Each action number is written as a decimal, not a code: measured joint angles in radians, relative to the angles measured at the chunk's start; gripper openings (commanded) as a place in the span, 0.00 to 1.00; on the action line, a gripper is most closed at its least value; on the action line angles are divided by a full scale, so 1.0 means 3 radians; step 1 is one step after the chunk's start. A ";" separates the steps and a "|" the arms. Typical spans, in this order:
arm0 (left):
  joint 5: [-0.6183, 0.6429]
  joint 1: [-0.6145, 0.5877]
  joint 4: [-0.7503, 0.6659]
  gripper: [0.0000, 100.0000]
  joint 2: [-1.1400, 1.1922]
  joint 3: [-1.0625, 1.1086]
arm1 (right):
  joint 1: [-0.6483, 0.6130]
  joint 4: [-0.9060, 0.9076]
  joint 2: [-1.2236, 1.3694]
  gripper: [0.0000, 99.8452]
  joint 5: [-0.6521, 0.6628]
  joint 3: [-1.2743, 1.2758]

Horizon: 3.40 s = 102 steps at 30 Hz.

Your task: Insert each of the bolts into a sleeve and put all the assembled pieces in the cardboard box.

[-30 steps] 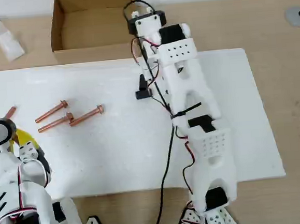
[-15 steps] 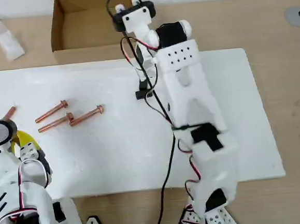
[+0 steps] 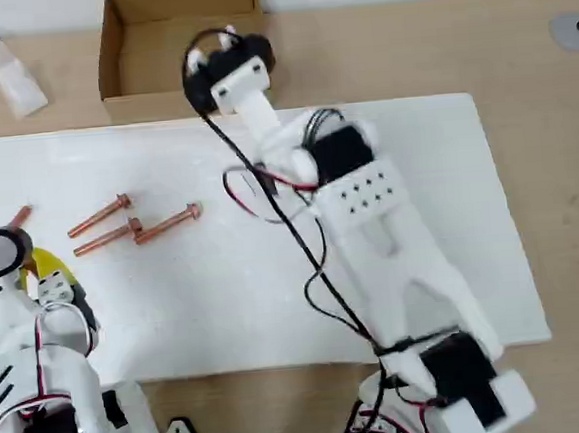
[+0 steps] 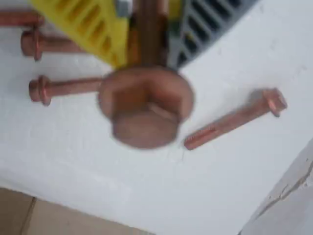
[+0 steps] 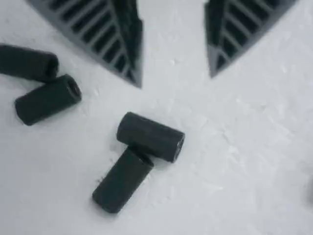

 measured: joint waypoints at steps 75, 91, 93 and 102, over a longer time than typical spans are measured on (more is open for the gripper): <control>0.0000 0.0000 -0.0041 0.01 0.0000 0.0000 | 0.0460 0.0859 0.3416 0.19 -0.0547 -0.3018; 0.0000 0.0000 0.0107 0.01 0.0000 0.0000 | 0.0460 0.0869 0.3416 0.19 -0.0404 -0.3018; 0.0000 0.0000 0.0107 0.01 0.0000 0.0000 | 0.0460 0.0869 0.3416 0.16 -0.0404 -0.3018; 0.0000 0.0000 0.0107 0.01 0.0000 0.0000 | 0.0465 0.0869 0.3416 0.04 -0.0230 -0.3018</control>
